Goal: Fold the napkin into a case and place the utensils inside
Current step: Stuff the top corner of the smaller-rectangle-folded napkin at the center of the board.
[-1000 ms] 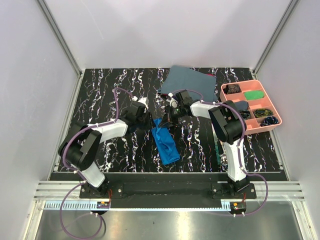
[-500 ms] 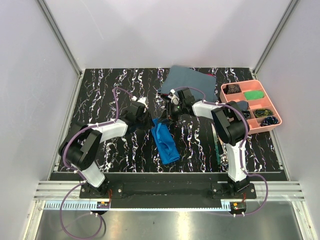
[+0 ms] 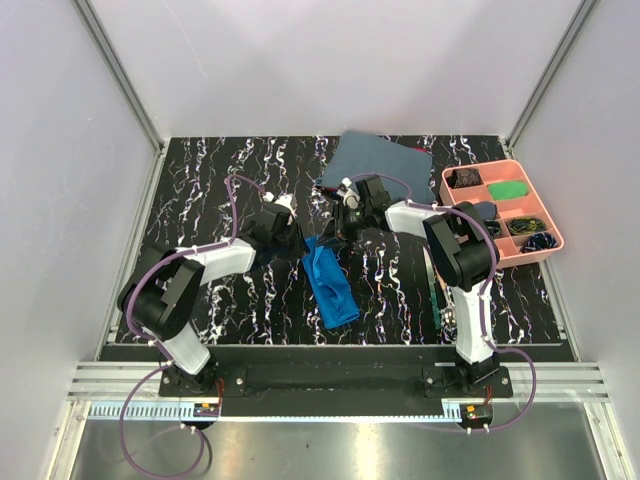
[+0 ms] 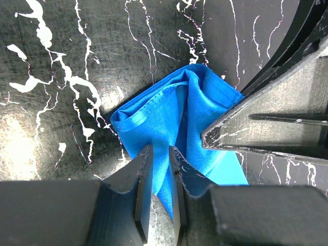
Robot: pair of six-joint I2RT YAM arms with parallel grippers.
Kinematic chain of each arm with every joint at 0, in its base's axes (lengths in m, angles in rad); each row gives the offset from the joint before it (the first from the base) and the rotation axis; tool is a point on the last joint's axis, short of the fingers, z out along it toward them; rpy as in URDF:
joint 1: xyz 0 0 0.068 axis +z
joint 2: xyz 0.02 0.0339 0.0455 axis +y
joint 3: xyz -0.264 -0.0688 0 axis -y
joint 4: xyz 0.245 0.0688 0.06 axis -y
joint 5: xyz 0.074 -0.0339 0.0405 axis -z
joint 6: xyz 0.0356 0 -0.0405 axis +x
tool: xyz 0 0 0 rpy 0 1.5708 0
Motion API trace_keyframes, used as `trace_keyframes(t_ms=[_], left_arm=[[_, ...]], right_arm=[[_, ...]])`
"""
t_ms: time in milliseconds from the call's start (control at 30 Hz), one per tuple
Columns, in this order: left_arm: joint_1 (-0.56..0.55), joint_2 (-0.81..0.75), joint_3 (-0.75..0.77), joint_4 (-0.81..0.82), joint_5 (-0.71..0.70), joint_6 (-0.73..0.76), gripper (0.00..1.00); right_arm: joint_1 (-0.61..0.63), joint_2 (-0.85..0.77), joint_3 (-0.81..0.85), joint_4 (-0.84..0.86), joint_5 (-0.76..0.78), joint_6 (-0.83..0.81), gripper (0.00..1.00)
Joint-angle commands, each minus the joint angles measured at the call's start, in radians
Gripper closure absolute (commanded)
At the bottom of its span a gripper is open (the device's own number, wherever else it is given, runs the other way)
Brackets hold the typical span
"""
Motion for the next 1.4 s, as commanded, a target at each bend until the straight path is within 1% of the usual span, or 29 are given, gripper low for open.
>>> trace_keyframes(t_ms=[0, 67, 100, 367, 467, 567, 600, 633, 667, 700, 767, 833, 867, 967, 1033, 1200, 1367], left_arm=[[0.0, -0.019, 0.001, 0.034, -0.019, 0.019, 0.79], [0.0, -0.019, 0.0, 0.033, -0.022, 0.02, 0.79], [0.0, -0.019, 0.0, 0.033, -0.021, 0.019, 0.79], [0.0, -0.017, -0.006, 0.036, -0.016, 0.02, 0.79], [0.0, -0.023, -0.01, 0.036, -0.024, 0.025, 0.76], [-0.002, -0.031, -0.01, 0.033, -0.03, 0.037, 0.72], [-0.003, -0.04, -0.007, 0.03, -0.036, 0.043, 0.69], [-0.009, -0.045, -0.002, 0.028, -0.044, 0.054, 0.62], [-0.028, -0.049, 0.004, 0.02, -0.062, 0.077, 0.6], [-0.037, -0.054, 0.018, 0.005, -0.111, 0.089, 0.6], [-0.072, -0.062, 0.032, -0.001, -0.153, 0.127, 0.61], [-0.085, -0.045, 0.053, -0.013, -0.189, 0.152, 0.64], [-0.091, -0.039, 0.065, -0.015, -0.199, 0.157, 0.67], [-0.095, -0.005, 0.079, -0.004, -0.213, 0.186, 0.69], [-0.103, 0.007, 0.087, -0.004, -0.214, 0.204, 0.69], [-0.149, 0.044, 0.11, -0.03, -0.292, 0.23, 0.67], [-0.18, 0.07, 0.118, -0.029, -0.309, 0.236, 0.67]], right_arm=[[-0.013, -0.059, 0.016, 0.011, -0.002, -0.018, 0.72], [-0.018, -0.064, 0.014, 0.004, 0.004, -0.021, 0.65], [-0.02, -0.067, 0.014, 0.003, 0.006, -0.024, 0.64], [-0.026, -0.053, 0.043, -0.019, -0.005, -0.037, 0.65], [-0.026, -0.056, 0.042, -0.019, -0.003, -0.035, 0.66], [-0.027, -0.064, 0.042, -0.025, -0.009, -0.041, 0.78], [-0.027, -0.066, 0.04, -0.034, -0.011, -0.047, 0.82], [-0.027, -0.07, 0.036, -0.04, -0.011, -0.049, 0.9], [-0.027, -0.07, 0.034, -0.049, -0.008, -0.055, 0.93], [-0.026, -0.075, 0.031, -0.064, -0.005, -0.058, 0.96], [-0.029, -0.076, 0.017, -0.077, -0.006, -0.057, 0.99], [-0.03, -0.081, 0.007, -0.085, -0.016, -0.049, 1.0], [-0.032, -0.086, 0.002, -0.086, -0.011, -0.047, 1.0], [-0.036, -0.105, -0.015, -0.094, -0.003, -0.044, 1.0], [-0.041, -0.112, -0.019, -0.097, -0.006, -0.047, 1.0], [-0.044, -0.119, -0.023, -0.104, -0.019, -0.046, 1.0], [-0.044, -0.104, -0.013, -0.103, -0.032, -0.043, 1.0]])
